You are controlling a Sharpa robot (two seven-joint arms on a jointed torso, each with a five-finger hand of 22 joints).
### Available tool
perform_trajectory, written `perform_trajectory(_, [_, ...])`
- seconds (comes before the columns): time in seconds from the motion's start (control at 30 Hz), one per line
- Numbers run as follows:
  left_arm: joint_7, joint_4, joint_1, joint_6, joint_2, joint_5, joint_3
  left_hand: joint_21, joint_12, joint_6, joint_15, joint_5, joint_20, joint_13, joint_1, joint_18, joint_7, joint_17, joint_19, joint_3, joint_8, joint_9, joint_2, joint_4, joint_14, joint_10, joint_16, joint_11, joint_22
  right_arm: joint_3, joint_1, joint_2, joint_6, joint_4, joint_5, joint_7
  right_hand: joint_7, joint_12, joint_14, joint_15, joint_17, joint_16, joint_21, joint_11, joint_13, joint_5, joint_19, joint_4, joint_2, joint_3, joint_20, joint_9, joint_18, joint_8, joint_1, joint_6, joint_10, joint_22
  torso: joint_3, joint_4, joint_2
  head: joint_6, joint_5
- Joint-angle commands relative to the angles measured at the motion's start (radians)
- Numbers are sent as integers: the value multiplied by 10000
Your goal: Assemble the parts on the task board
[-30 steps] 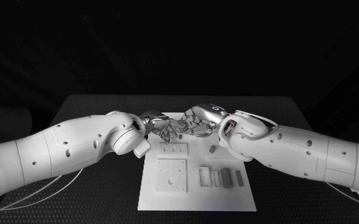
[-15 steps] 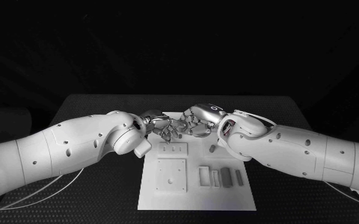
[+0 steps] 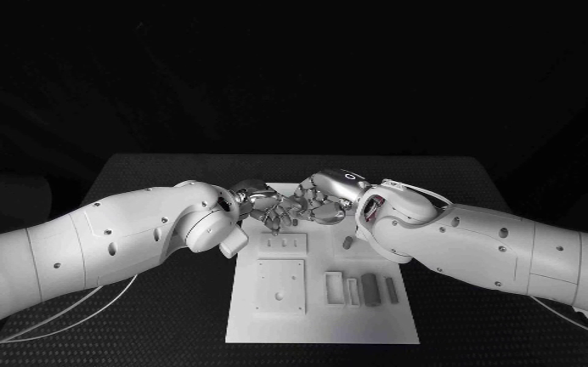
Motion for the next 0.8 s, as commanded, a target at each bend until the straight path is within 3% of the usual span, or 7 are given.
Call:
perform_trajectory(0.03, [172, 26, 11, 134, 22, 88, 9, -44, -76, 117, -48, -42, -12, -15, 124, 94, -12, 16, 23, 116, 54, -10, -5, -6, 21, 119, 24, -4, 21, 2, -1, 4, 149, 20, -19, -19, 112, 8, 2, -51, -13, 33, 25, -49, -13, 27, 49, -2, 129, 39, -53, 210, 136, 143, -7, 510, 3, 156, 1, -1, 2, -15, 8])
perform_trajectory(0.53, [297, 33, 11, -293, 21, 32, 10, 1, -146, 566, -92, -37, -50, 2, 568, 74, -225, 47, 94, 517, 360, 32, 232, -57, 130, 629, 92, -169, 140, 2, -1, 40, 397, -18, 8, -94, 114, 1, -2, -52, -18, 25, 17, -47, -14, 22, 47, 2, 44, 20, -47, 220, 136, 135, -67, 499, -3, 153, 1, -2, -1, -47, 8])
perform_trajectory(0.67, [357, 30, 11, -523, 0, -32, 11, 43, -148, 721, -141, 2, -89, 39, 711, 72, -309, 73, 159, 591, 477, 87, 295, -63, 226, 817, 150, -234, 193, 1, -1, 22, 513, -52, 173, -153, 252, -89, -130, 40, -54, -73, -80, 81, -33, 33, -59, 130, -447, 19, -12, 117, 136, -139, -245, 66, -164, 122, -6, 2, 0, -60, -23])
perform_trajectory(0.7, [360, 33, 11, -540, -6, -40, 11, 59, -145, 767, -161, 50, -105, 60, 763, 69, -334, 85, 184, 620, 515, 110, 302, -65, 261, 875, 173, -256, 213, 0, -1, 12, 522, -54, 193, -153, 330, -170, -236, 108, -94, -171, -164, 150, -63, 41, -161, 207, -678, 16, 22, 63, 136, -268, -343, -145, -283, 95, -5, 1, 0, -52, -23])
perform_trajectory(0.8, [382, 43, 11, -594, -31, -42, 11, 86, -157, 816, -192, 204, -136, 106, 822, 53, -365, 104, 222, 658, 573, 155, 287, -62, 304, 957, 205, -283, 254, -1, -1, -46, 512, -60, 196, -172, 522, -231, -361, 260, -126, -260, -253, 303, -81, 31, -252, 305, -1075, 29, 71, -55, 136, -524, -388, -574, -424, 70, -7, -3, 0, -57, -19])
